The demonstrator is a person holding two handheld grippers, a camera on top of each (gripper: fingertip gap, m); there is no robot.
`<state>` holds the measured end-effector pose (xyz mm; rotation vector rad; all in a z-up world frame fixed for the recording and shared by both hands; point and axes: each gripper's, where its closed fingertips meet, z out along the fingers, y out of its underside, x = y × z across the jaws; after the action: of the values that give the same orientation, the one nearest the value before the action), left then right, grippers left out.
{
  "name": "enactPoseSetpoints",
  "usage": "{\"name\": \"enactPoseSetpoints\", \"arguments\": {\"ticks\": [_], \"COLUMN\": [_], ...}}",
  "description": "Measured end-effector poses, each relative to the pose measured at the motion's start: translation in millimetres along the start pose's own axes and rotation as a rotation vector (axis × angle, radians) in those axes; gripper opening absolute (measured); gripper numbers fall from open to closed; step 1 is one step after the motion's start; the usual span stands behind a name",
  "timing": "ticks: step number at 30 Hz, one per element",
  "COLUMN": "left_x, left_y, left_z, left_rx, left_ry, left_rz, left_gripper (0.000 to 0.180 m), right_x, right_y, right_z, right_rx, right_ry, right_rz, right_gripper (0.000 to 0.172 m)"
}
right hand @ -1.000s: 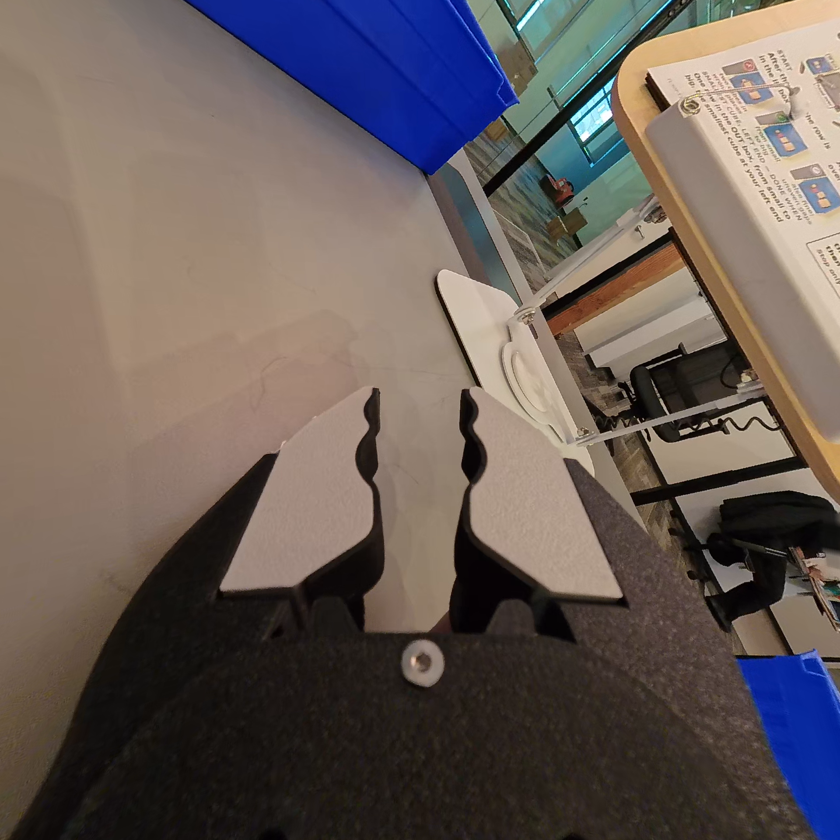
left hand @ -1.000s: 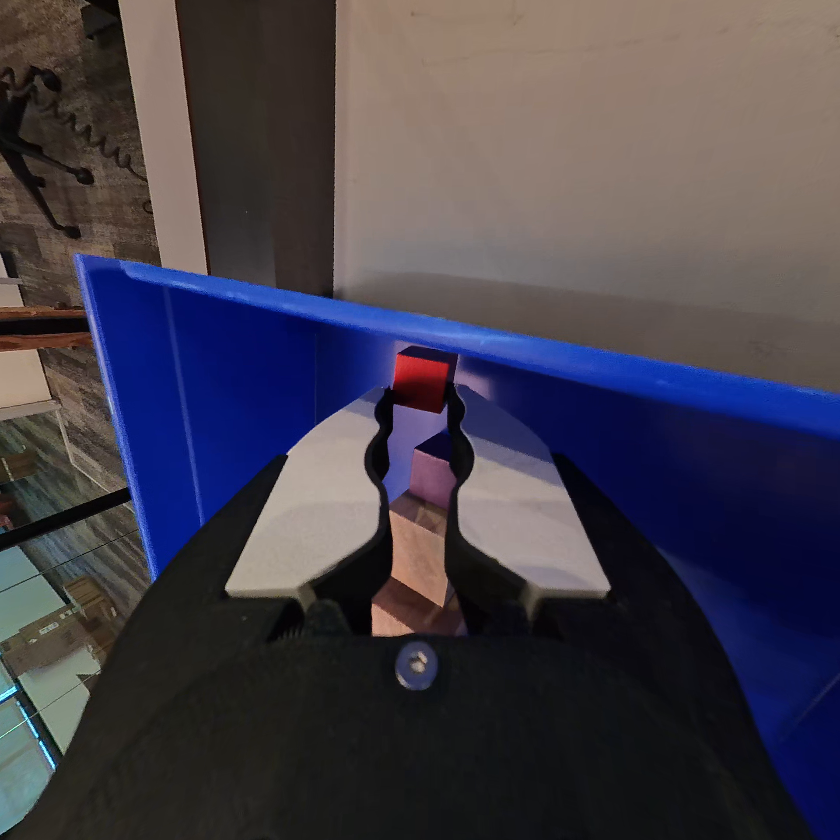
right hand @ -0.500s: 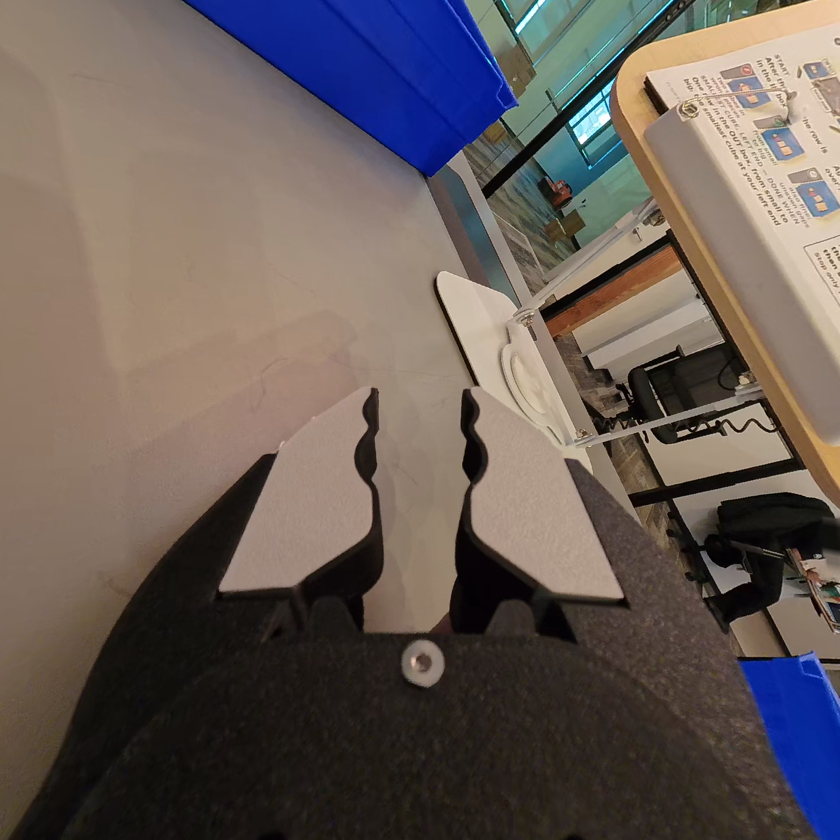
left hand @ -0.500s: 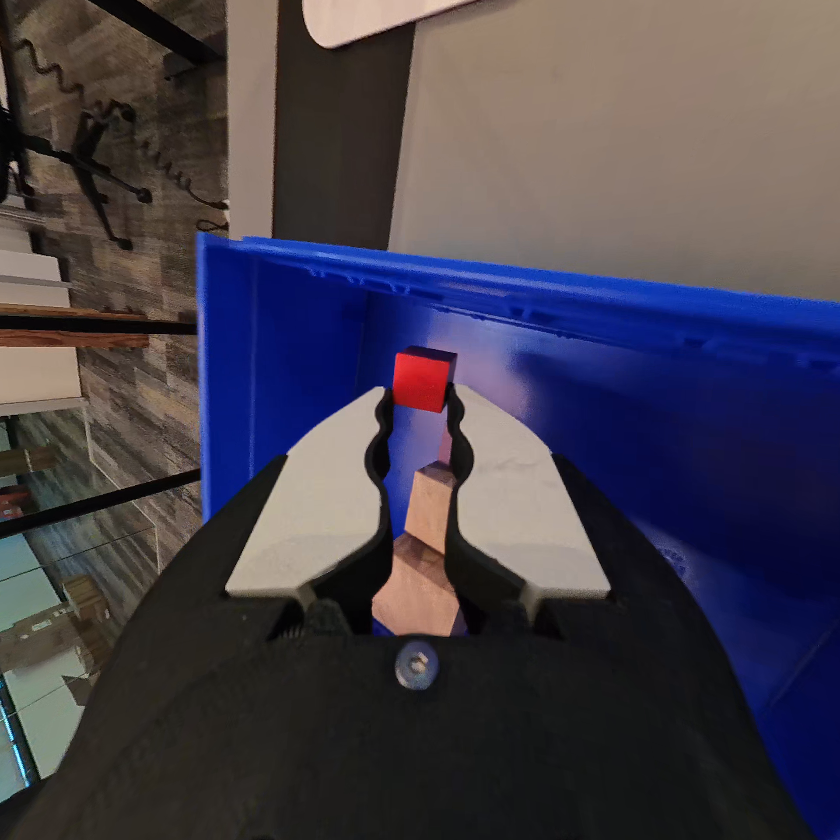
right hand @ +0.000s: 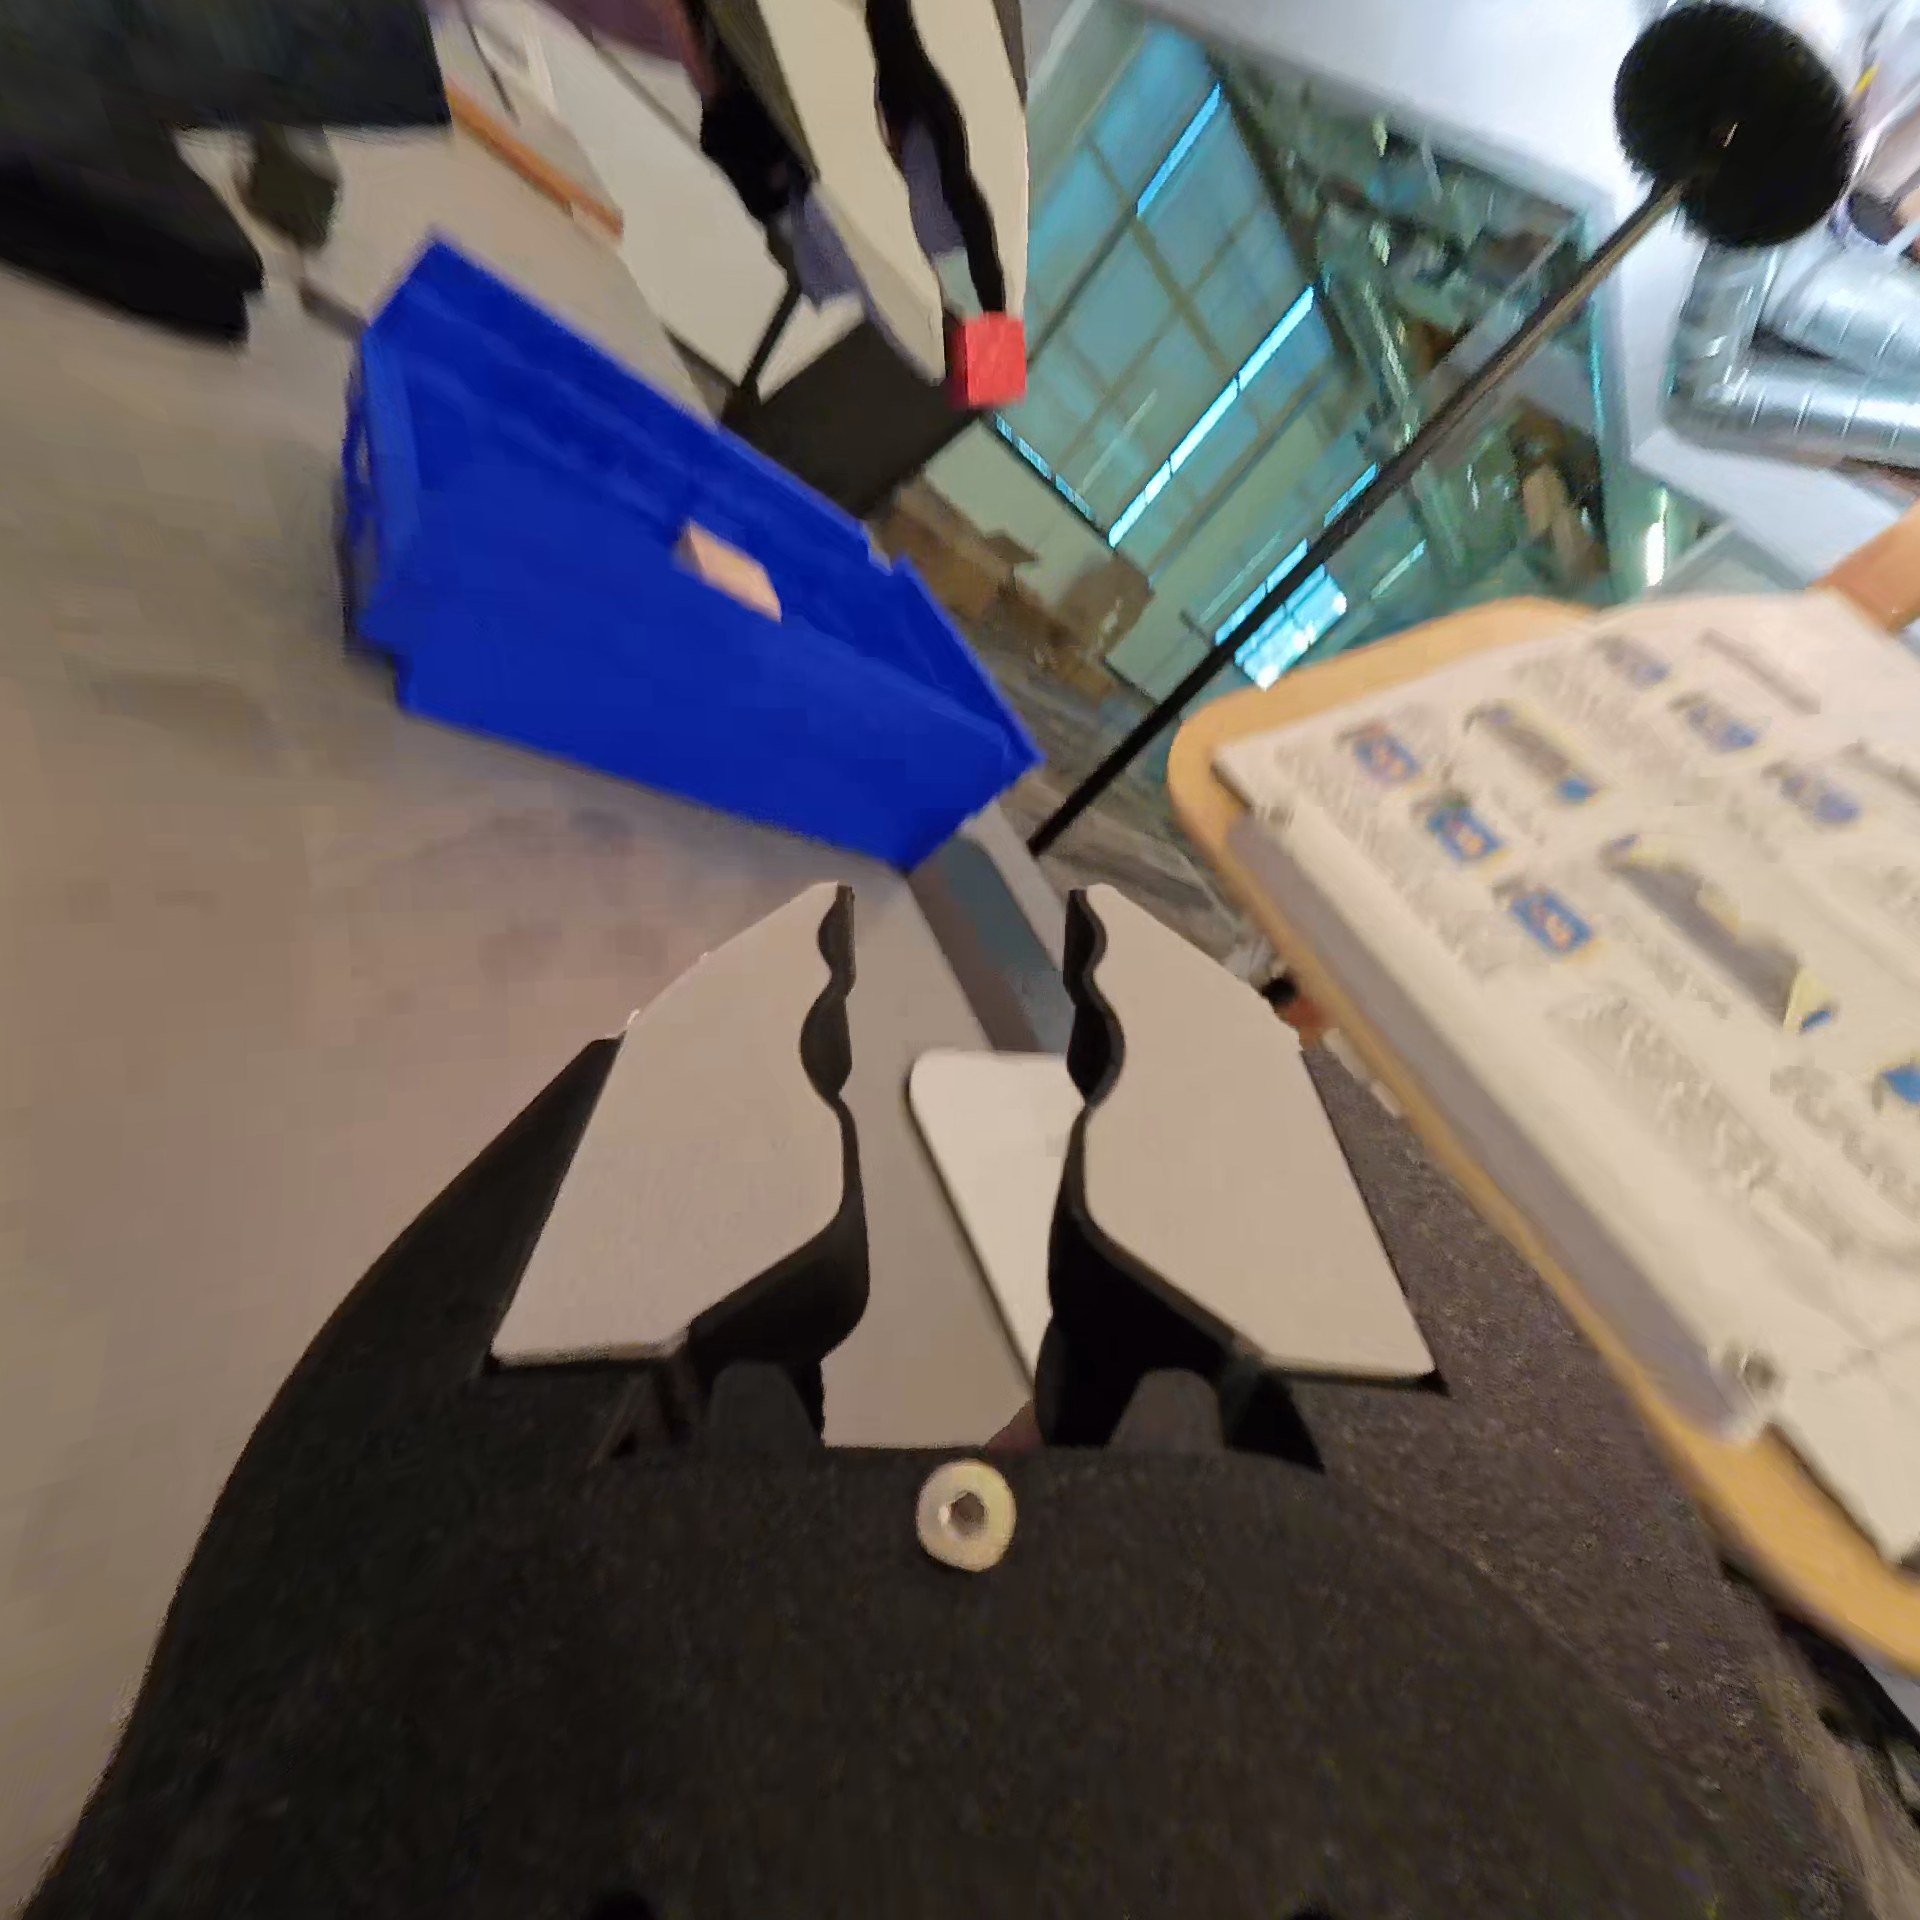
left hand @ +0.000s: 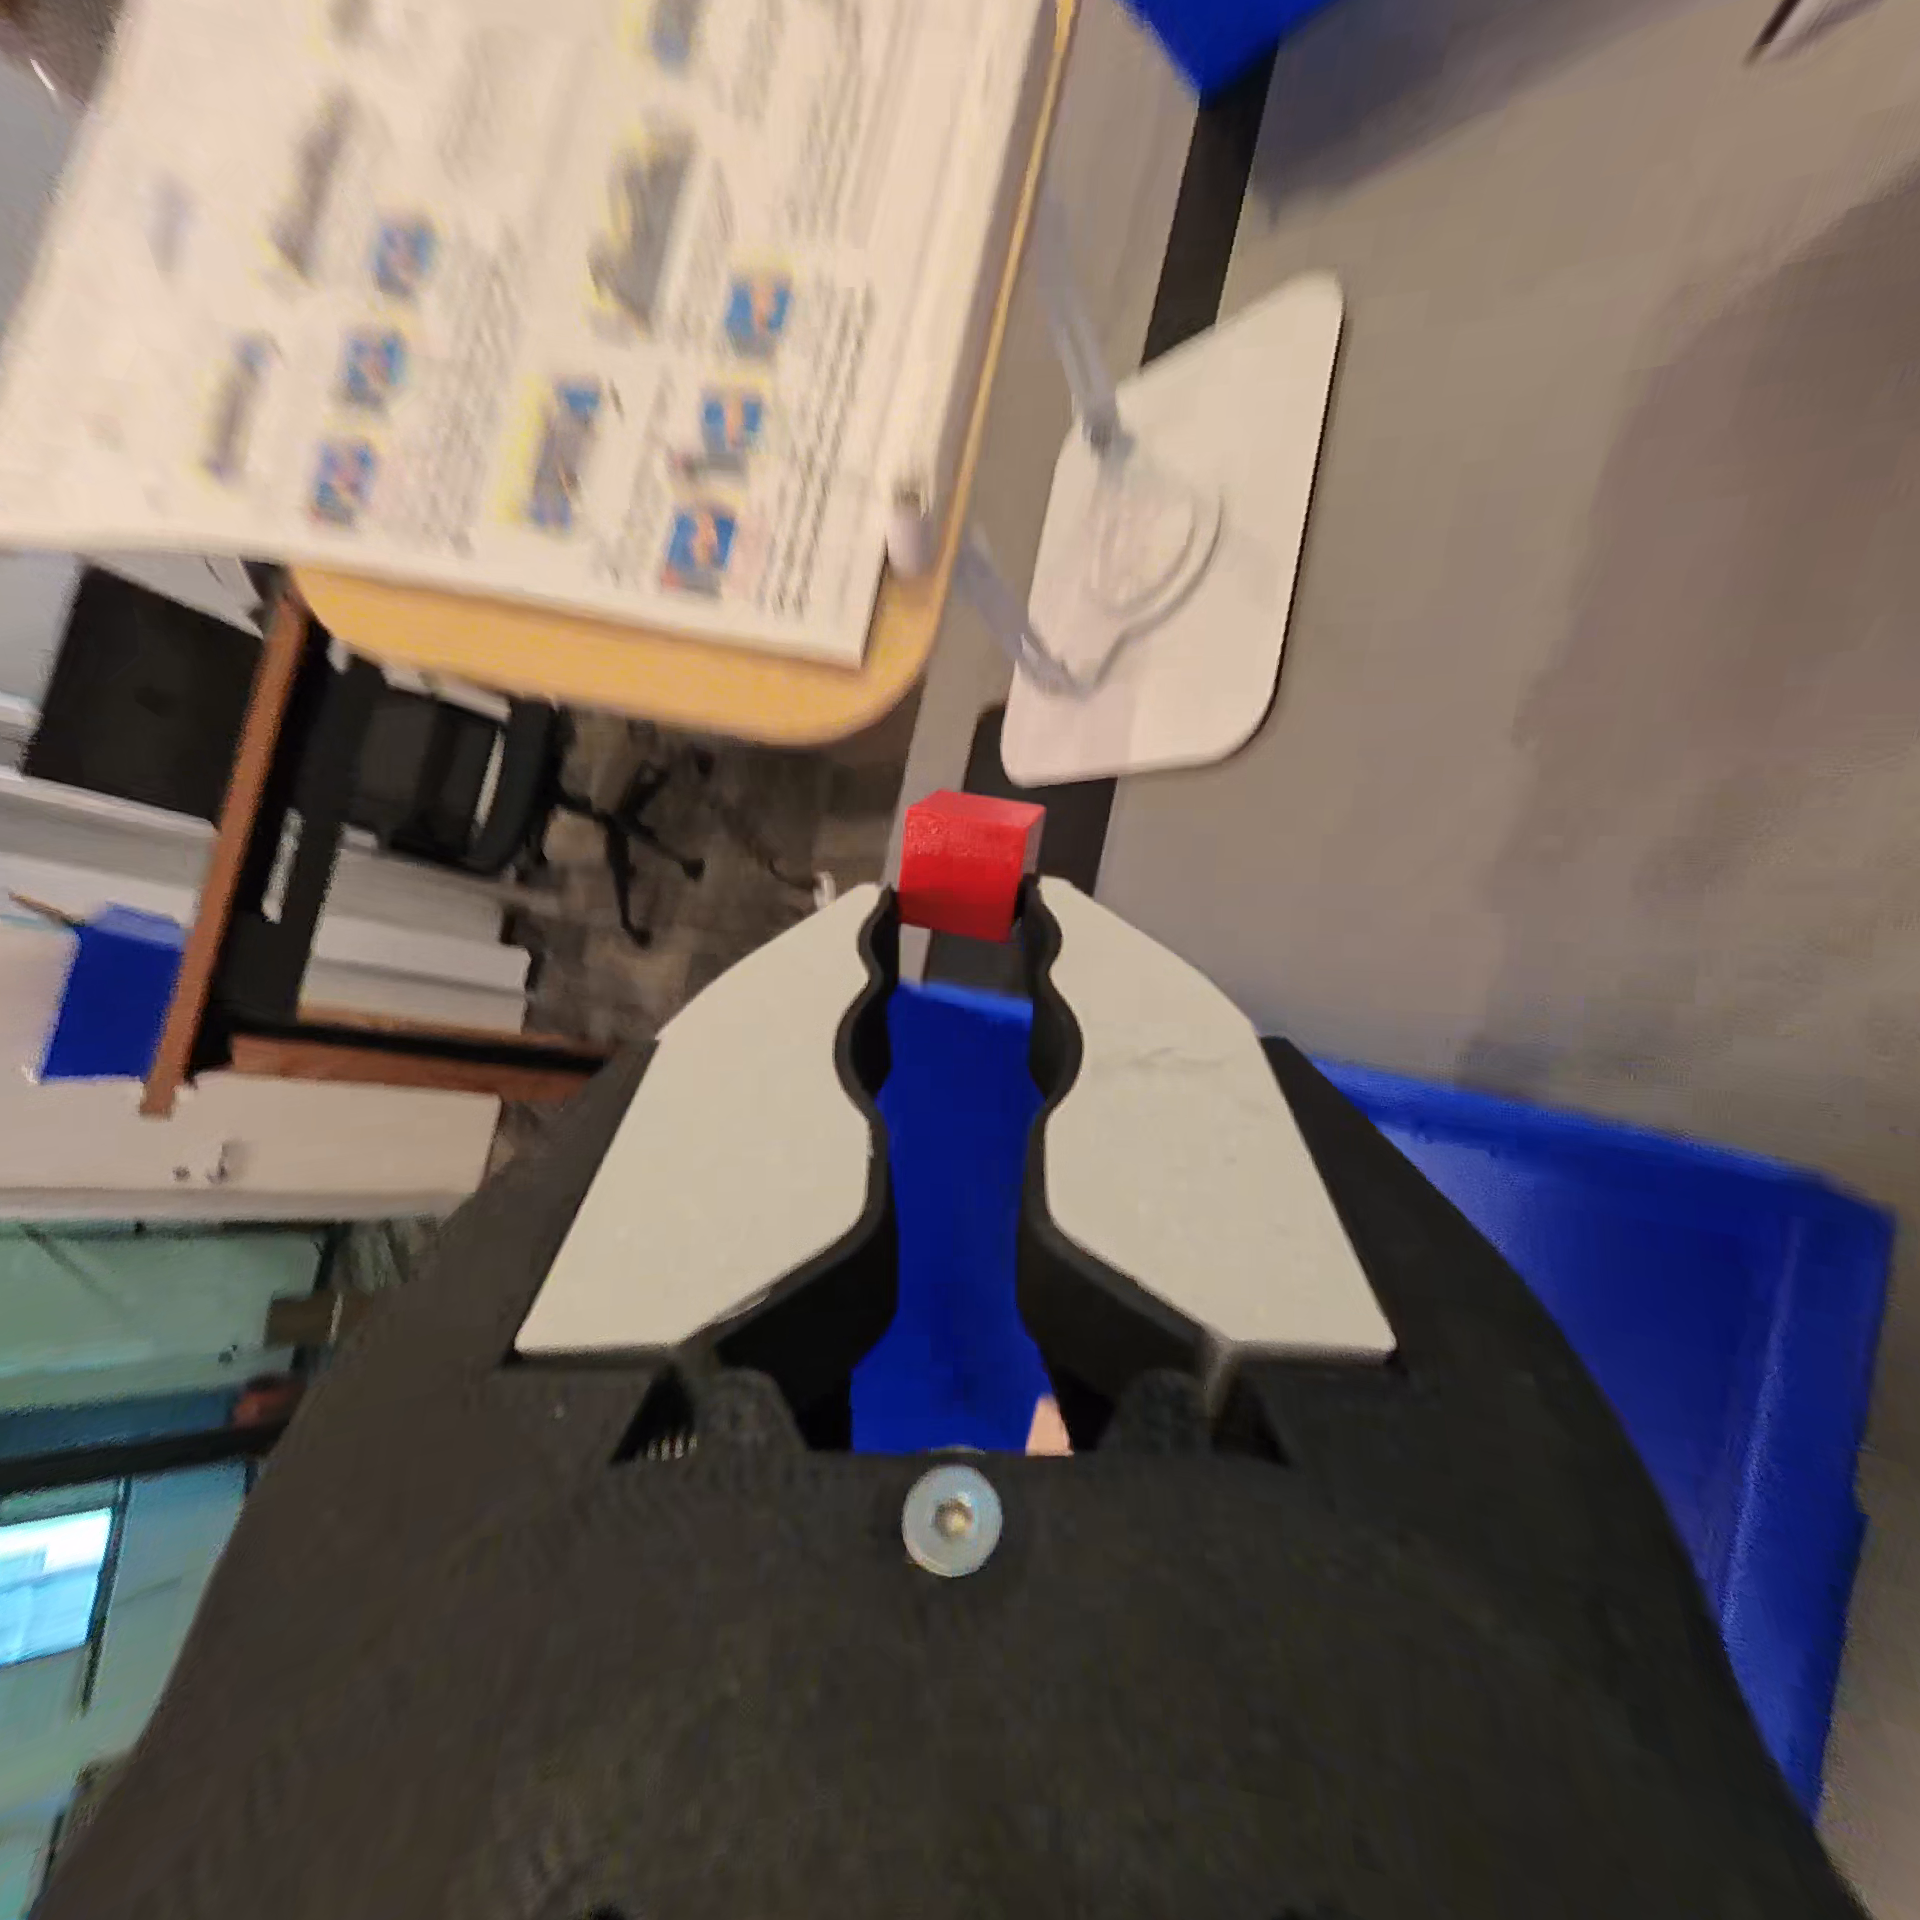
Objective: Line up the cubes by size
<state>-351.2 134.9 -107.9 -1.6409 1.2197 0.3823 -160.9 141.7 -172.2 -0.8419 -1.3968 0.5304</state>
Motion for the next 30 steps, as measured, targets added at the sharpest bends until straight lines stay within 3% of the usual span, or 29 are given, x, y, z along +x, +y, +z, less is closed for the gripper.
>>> {"name": "enactPoseSetpoints", "arguments": {"ticks": [1, 8, 12, 18, 30], "left_x": [0.9, 6.9, 17.0, 29.4, 44.7], "left_y": [-18.8, -131.4, -173.1, -215.8, -234.1], "left_z": [-5.7, -47.6, -54.5, -56.9, -52.7], "left_rx": [0.051, 0.379, 0.517, 0.708, 0.789], "left_ry": [-0.008, -0.078, -0.064, -0.007, 0.087], "left_rz": [0.015, 0.044, 0.044, 0.028, 0.034], "left_gripper": [0.022, 0.022, 0.022, 0.021, 0.021], "right_x": [5.5, 38.4, 53.5, 55.2, 49.9], "right_y": [-17.7, -135.5, -174.0, -191.8, -193.0], "right_z": [5.2, 15.7, -2.4, -28.8, -37.9], "right_rx": [0.044, 0.320, 0.441, 0.528, 0.539], "right_ry": [-0.005, -0.083, -0.073, -0.079, -0.112], "right_rz": [-0.002, -0.077, -0.097, -0.112, -0.140], "right_gripper": [0.039, 0.043, 0.040, 0.036, 0.032]}}
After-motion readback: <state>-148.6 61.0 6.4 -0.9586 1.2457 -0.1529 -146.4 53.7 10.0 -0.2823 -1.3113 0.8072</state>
